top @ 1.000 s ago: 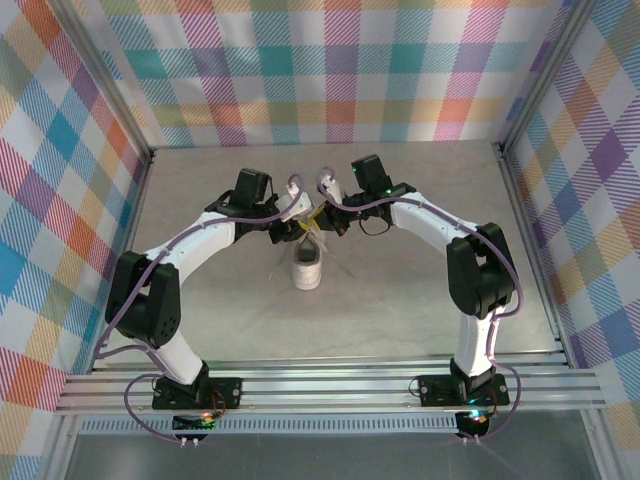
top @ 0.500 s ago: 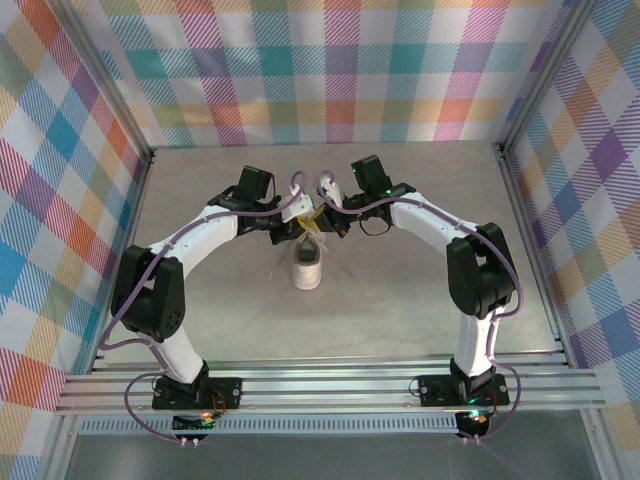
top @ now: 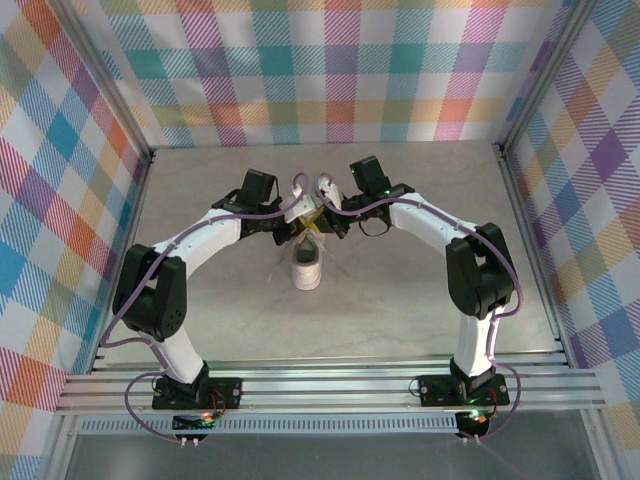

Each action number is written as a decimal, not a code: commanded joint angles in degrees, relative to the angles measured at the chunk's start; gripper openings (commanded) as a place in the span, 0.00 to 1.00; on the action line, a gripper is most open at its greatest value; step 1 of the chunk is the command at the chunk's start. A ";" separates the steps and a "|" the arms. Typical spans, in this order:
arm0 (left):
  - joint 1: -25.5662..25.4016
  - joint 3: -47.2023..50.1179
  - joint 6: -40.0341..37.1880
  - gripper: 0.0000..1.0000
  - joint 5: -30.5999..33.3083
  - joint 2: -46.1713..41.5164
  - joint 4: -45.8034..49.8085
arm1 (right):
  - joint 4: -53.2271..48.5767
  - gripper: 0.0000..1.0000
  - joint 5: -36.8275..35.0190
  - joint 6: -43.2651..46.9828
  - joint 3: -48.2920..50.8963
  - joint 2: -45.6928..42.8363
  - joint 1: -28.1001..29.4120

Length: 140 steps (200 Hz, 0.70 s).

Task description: Tie the shoes

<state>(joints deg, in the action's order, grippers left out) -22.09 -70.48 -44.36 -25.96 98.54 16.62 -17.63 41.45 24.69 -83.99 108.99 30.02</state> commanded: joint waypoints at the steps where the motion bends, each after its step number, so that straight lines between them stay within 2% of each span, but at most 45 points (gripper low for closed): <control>1: -1.09 2.34 1.96 0.00 7.67 -2.25 -5.77 | -1.00 0.00 4.22 -0.34 -2.00 -0.10 0.35; 51: -4.34 8.51 6.59 0.00 17.63 -4.73 -17.07 | -1.67 0.00 7.85 -3.95 -1.72 0.69 0.39; 80: -4.72 10.53 7.53 0.00 16.68 -5.68 -19.99 | -2.18 0.00 9.96 -5.90 -1.44 1.13 0.38; 109: -4.72 12.68 6.84 0.00 13.71 -6.69 -22.28 | -2.93 0.24 12.63 -8.40 -1.77 0.99 -0.68; 121: -4.72 13.07 6.53 0.00 13.34 -6.93 -22.16 | -2.49 0.31 14.05 -10.43 -1.66 0.64 -1.80; 140: -4.72 13.72 5.66 0.00 12.57 -7.46 -22.30 | 0.39 0.35 14.98 -14.56 -0.71 -0.15 -3.91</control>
<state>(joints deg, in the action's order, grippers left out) -26.50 -58.17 -38.15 -11.07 93.67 -3.20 -19.33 51.59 15.81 -84.01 109.10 28.91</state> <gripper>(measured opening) 0.043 0.329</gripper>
